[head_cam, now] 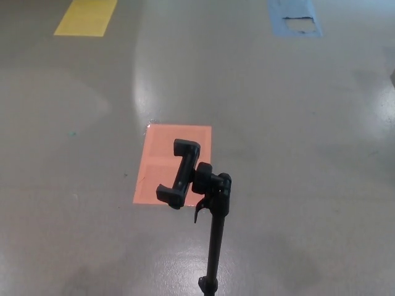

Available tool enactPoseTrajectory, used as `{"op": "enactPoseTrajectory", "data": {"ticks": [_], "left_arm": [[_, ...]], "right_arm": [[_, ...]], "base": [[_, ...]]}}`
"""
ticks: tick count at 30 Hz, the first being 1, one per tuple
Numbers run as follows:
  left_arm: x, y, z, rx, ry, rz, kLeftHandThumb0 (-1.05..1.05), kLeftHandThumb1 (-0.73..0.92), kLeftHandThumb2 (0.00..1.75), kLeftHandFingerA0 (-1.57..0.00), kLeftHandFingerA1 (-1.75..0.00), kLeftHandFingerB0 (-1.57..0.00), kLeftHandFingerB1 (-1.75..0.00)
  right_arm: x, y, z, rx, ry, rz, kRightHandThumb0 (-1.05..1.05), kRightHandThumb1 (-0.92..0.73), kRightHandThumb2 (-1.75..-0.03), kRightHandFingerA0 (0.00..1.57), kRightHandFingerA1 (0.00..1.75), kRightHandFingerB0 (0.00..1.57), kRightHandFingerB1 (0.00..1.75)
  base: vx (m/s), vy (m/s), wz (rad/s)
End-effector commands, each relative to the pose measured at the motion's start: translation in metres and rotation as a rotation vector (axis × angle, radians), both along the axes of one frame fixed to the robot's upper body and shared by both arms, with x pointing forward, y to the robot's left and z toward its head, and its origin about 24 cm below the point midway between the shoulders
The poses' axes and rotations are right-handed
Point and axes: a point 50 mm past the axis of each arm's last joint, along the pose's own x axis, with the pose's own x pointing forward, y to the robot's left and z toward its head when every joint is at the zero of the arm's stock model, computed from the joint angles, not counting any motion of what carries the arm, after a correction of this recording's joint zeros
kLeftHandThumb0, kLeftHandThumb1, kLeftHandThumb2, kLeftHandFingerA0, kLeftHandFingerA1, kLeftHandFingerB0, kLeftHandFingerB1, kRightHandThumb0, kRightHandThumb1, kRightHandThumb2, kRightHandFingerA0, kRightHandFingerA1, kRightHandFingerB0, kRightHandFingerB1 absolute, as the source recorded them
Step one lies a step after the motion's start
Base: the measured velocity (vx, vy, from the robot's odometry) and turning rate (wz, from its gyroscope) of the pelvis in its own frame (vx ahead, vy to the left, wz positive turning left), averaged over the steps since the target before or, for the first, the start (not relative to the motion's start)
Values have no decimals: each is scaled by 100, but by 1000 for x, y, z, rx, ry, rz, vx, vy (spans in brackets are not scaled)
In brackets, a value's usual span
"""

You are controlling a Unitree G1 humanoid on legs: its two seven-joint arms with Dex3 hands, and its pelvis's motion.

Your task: The robot uses its left hand to grab the top of a phone stand kept on the floor and tilt it upwards to adjust its angle

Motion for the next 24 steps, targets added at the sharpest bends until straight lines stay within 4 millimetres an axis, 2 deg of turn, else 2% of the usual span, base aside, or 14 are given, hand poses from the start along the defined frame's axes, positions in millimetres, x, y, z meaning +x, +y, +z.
{"op": "enactPoseTrajectory", "data": {"ticks": [1,7,8,9,10,11,15,16,17,18,19,24], "left_arm": [[3,5,5,19,-21,-61,-36,43,101,0,-48,0,-47],[23,5,17,27,-85,-82,-37,42,101,0,-48,0,-47],[26,4,19,44,-100,-106,-70,73,63,-17,-28,-12,-25],[28,3,19,57,-109,-123,-70,73,63,-17,-28,-12,-25],[34,-1,23,89,-152,-178,-73,57,94,-14,-44,0,-31],[38,-3,26,97,-181,-203,-68,57,94,-10,-43,0,-32],[47,-7,33,100,-250,-247,-76,62,92,-13,-41,-4,-27],[51,-9,37,102,-290,-267,-73,77,63,-23,-30,-7,-24],[55,-12,41,102,-321,-303,-79,65,96,-14,-42,-3,-25],[59,-15,46,101,-353,-346,-79,65,96,-14,-42,-3,-25],[64,-17,50,128,-375,-395,-77,83,66,-25,-31,-6,-20],[88,-27,74,192,-502,-533,-76,81,66,-30,-33,-9,-21]], "right_arm": [[2,-6,3,-9,9,37,-60,-78,-63,26,35,26,31],[20,-4,14,-3,-66,22,-58,-79,-64,26,35,25,31],[21,-4,15,-4,-75,18,-59,-79,-64,26,34,24,30],[21,-5,16,-5,-78,16,-59,-79,-64,26,34,24,30],[21,-4,16,0,-101,13,-61,-77,-63,24,36,24,31],[22,-4,17,4,-114,14,-63,-76,-63,24,36,26,32],[22,-3,17,17,-119,10,-63,-77,-63,26,36,26,32],[22,-3,17,15,-118,13,-62,-77,-63,26,35,26,31],[22,-3,17,10,-116,18,-61,-76,-63,25,36,24,30],[22,-3,17,4,-113,23,-61,-76,-63,25,36,24,30],[22,-3,17,4,-113,22,-60,-77,-63,24,35,25,31],[29,0,21,15,-126,19,-60,-77,-63,23,35,25,31]], "base": [[0,0,0],[0,0,0],[0,0,0],[0,0,0],[0,0,0],[0,0,0],[0,0,0],[0,0,0],[0,0,0],[0,0,0],[0,0,0],[0,0,0]]}}
